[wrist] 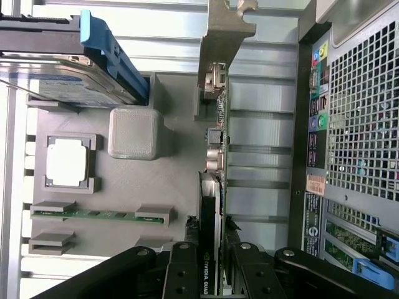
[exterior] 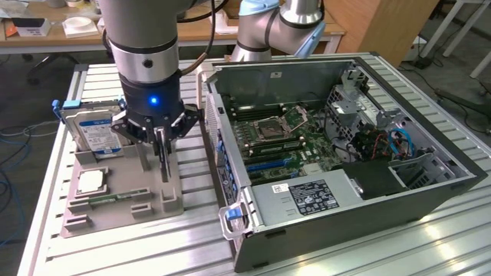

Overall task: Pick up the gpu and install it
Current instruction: 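Pick up the gpu and move the gpu toward the slot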

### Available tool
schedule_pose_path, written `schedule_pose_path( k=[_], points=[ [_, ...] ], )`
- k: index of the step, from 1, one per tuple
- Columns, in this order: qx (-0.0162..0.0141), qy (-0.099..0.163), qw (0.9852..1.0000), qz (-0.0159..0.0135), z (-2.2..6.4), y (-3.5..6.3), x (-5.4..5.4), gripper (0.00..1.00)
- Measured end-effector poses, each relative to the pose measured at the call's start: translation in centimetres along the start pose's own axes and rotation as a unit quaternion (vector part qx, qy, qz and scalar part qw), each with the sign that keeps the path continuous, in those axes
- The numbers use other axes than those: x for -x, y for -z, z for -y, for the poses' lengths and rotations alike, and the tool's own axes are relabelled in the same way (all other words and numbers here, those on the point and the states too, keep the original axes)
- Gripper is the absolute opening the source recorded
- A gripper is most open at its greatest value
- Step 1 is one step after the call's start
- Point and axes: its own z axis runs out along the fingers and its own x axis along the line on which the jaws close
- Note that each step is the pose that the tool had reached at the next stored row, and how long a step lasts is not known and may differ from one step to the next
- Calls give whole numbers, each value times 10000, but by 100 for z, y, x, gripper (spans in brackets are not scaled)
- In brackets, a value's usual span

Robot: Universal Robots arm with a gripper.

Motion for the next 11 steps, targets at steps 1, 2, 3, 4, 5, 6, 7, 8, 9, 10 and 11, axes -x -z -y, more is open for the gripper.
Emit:
schedule_pose_path(
  k=[1, 2, 3, 4, 5, 6, 7, 8, 9, 10, 11],
  points=[
    [0, 0, 10000, 0, 0, 4, 0, 26],
    [0, 0, 10000, -1, -1, 8, 1, 26],
    [0, 0, 10000, 0, -1, 12, 1, 26],
    [0, 0, 10000, 0, -1, 12, 1, 26],
    [0, 0, 10000, 0, -1, 12, 1, 26],
    [0, 0, 10000, 0, -1, 15, 1, 26],
    [0, 0, 10000, 0, -1, 17, 1, 26],
    [-1, 0, 10000, -1, -1, 20, 1, 26],
    [-2, 0, 10000, -2, -2, 27, 1, 26],
    [-2, 0, 10000, -2, -2, 33, 1, 26],
    [-1, 0, 10000, -1, -3, 40, 1, 26]
  ],
)
